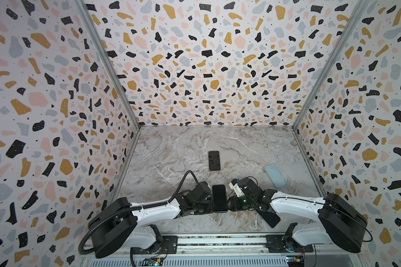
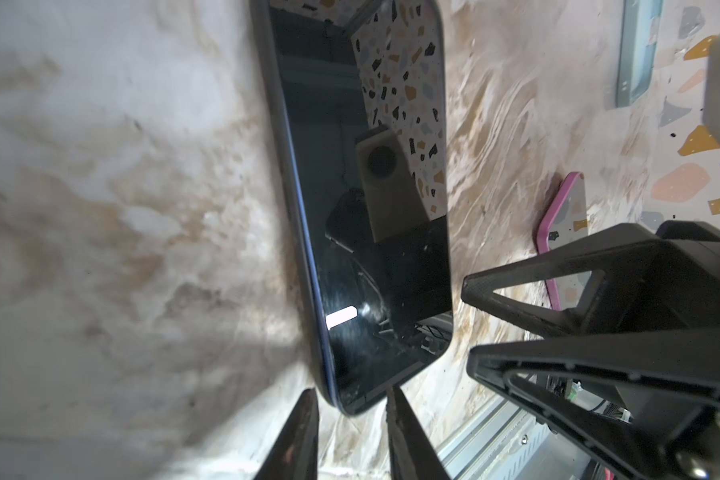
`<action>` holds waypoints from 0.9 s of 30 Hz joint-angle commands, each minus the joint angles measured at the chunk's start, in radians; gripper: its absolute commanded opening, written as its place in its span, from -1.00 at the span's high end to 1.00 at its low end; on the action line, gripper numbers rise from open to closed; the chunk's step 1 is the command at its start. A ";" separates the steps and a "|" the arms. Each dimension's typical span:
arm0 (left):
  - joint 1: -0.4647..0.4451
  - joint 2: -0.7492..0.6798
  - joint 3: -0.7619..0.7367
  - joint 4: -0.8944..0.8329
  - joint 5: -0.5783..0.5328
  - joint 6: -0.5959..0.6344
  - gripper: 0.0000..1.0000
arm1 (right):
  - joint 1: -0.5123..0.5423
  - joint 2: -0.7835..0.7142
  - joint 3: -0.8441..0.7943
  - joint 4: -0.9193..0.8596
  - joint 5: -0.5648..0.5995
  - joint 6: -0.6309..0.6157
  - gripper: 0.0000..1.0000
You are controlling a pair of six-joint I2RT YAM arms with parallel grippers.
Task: Put the phone into the phone case
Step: 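Grasp the cased phone with both grippers and tilt it up on edge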
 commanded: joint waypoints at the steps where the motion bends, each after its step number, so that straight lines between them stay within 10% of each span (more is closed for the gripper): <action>1: -0.020 0.006 0.004 0.015 -0.009 -0.048 0.46 | 0.005 -0.021 -0.010 0.021 -0.011 0.012 0.09; 27: -0.035 0.045 0.040 0.003 -0.021 -0.025 0.79 | 0.038 0.052 -0.008 0.075 -0.044 0.017 0.09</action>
